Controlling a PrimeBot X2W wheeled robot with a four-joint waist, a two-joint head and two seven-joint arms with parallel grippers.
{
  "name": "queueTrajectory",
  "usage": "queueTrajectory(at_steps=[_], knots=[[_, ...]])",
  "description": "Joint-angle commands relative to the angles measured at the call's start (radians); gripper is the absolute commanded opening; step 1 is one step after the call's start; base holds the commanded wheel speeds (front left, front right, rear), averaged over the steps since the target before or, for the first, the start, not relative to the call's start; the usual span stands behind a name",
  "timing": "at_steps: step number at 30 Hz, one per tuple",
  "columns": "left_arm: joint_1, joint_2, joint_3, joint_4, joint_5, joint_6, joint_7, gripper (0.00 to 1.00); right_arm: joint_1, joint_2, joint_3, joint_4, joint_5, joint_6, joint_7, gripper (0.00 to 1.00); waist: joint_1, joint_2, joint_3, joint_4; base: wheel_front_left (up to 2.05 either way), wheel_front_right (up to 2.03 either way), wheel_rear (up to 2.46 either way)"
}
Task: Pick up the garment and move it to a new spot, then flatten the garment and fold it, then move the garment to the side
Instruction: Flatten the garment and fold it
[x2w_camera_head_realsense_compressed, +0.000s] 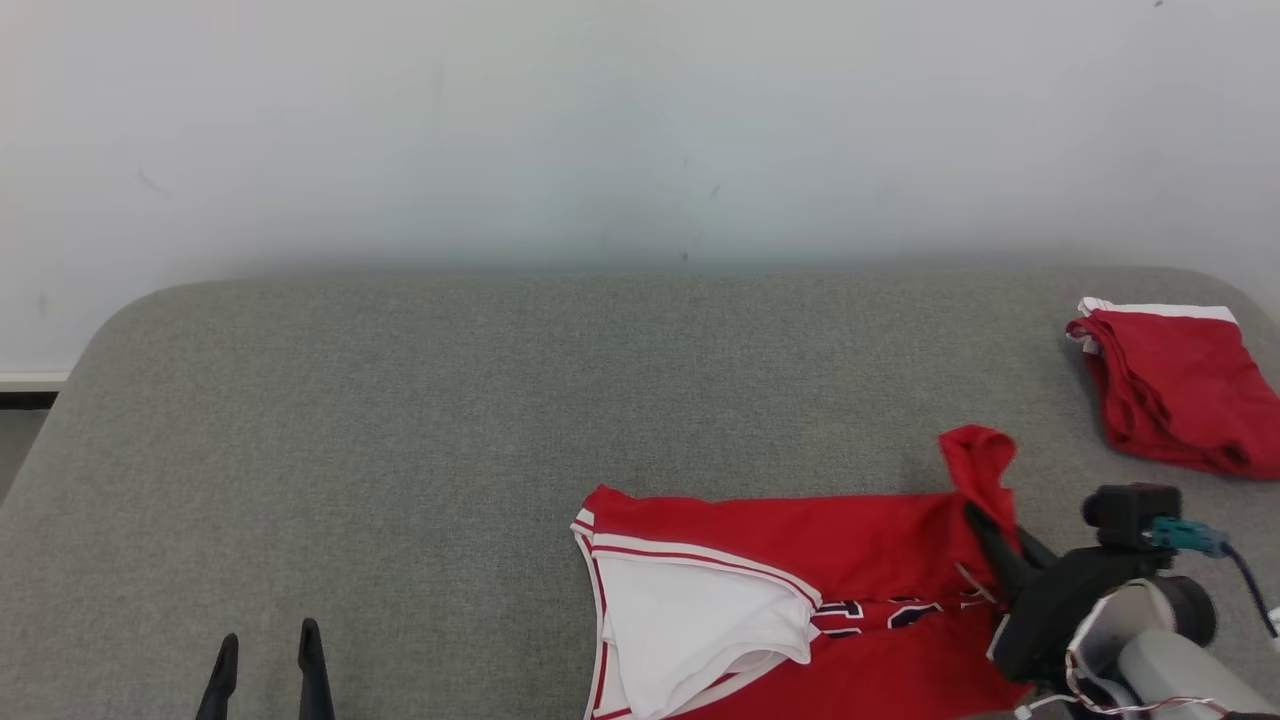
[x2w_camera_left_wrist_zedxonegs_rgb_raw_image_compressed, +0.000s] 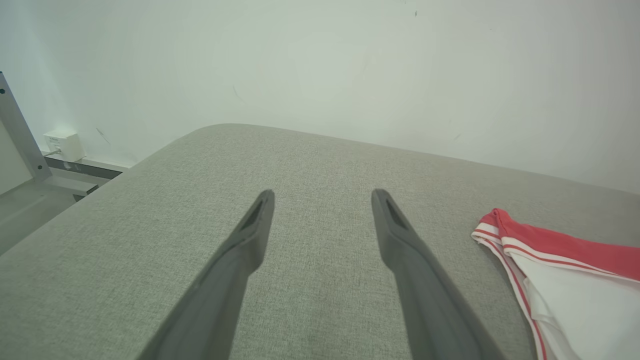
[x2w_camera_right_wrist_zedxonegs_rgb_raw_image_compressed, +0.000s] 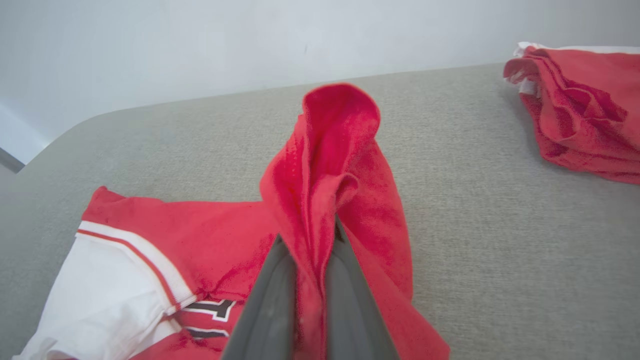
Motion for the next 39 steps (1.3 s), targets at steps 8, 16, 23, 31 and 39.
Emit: queueTrajectory(at_steps=[8, 16, 23, 31, 39], knots=[[-0.017, -0.003, -0.014, 0.015, 0.009, -0.007, -0.003, 1.0, 0.047, 0.127, 0.044, -0.187, -0.054, -0.002, 0.063, 0.0, 0.0001, 0.0, -0.006, 0.038, 0.0, 0.0, 0.0], [-0.035, -0.004, -0.026, 0.035, 0.013, -0.016, -0.003, 1.0, 0.055, 0.28, 0.056, -0.218, -0.105, -0.002, 0.098, 0.0, 0.0001, 0.0, -0.007, 0.081, 0.0, 0.0, 0.0], [-0.05, -0.005, -0.053, 0.053, -0.001, -0.015, -0.003, 1.0, 0.036, 0.369, 0.062, -0.129, -0.126, -0.002, 0.095, 0.0, 0.0001, 0.0, -0.004, 0.119, 0.0, 0.0, 0.0], [-0.064, -0.005, -0.059, 0.065, -0.002, -0.017, -0.003, 1.0, 0.004, 0.4, 0.043, 0.027, -0.158, -0.002, 0.046, 0.0, 0.0001, 0.0, 0.001, 0.133, 0.0, 0.0, 0.0], [-0.062, -0.005, -0.048, 0.07, 0.002, -0.022, -0.003, 1.0, -0.025, 0.413, 0.086, 0.071, -0.122, -0.002, -0.019, 1.0, 0.0001, 0.0, 0.005, 0.124, 0.0, 0.0, 0.0]])
